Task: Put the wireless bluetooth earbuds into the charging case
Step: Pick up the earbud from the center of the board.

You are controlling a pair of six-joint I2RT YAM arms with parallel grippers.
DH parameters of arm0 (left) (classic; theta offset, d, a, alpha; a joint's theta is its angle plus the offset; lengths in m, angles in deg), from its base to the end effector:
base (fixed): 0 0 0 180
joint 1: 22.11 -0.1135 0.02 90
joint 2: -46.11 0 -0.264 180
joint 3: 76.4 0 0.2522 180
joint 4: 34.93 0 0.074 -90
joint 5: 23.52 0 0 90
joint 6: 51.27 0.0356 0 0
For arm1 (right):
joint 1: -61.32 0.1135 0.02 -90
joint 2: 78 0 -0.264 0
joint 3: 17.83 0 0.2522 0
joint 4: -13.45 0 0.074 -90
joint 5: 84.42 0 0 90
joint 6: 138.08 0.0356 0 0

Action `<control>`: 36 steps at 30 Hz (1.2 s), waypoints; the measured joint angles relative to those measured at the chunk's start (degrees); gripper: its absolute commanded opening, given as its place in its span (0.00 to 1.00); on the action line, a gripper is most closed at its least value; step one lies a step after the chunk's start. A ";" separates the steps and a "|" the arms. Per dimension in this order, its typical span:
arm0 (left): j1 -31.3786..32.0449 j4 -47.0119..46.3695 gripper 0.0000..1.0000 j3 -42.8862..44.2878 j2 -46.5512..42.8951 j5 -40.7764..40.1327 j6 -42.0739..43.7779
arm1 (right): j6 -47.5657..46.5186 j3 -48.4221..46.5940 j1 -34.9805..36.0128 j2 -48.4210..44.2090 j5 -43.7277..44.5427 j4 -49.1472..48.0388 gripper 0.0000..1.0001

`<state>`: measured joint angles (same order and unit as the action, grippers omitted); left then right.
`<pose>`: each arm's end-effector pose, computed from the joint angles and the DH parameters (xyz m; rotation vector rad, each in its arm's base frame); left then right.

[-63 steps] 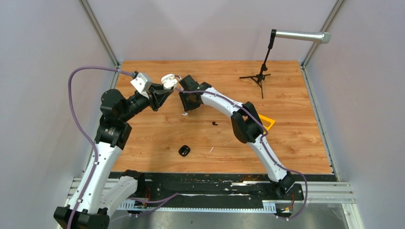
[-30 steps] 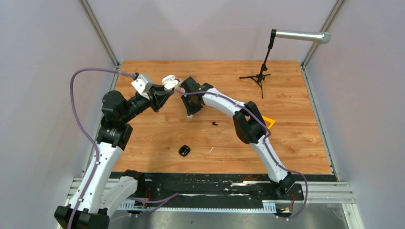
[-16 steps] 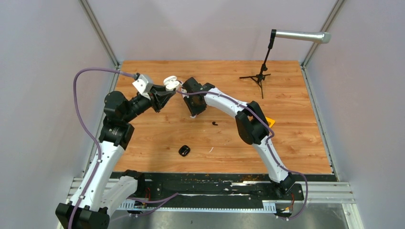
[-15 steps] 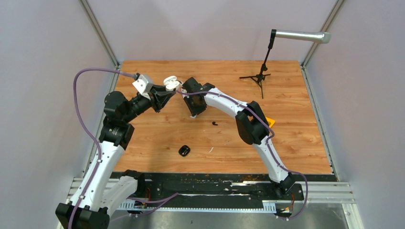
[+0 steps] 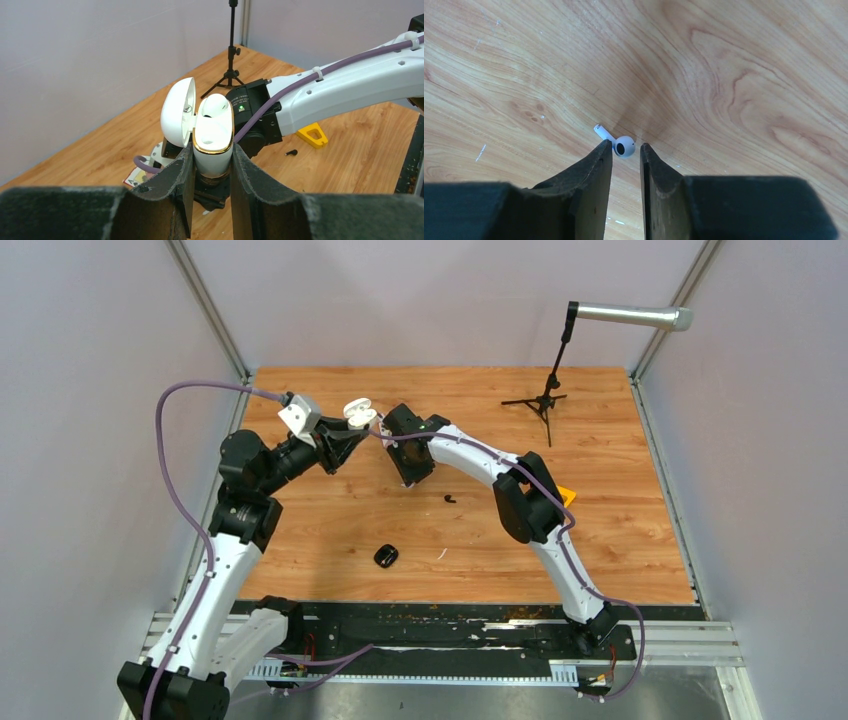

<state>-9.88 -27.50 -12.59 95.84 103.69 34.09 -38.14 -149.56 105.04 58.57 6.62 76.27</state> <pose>0.1866 -0.0625 0.3881 0.6301 1.3821 -0.7072 0.3652 0.3483 0.1723 -0.8020 2.6585 0.2250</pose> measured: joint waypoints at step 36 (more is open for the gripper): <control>0.00 0.04 0.00 -0.02 0.33 0.04 -0.22 | -5.97 -4.74 1.29 3.34 3.26 -1.79 0.30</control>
<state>-9.88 -27.45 -12.61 96.17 103.73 33.87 -44.11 -154.30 106.33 61.92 9.88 74.48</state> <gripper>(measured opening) 0.345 0.299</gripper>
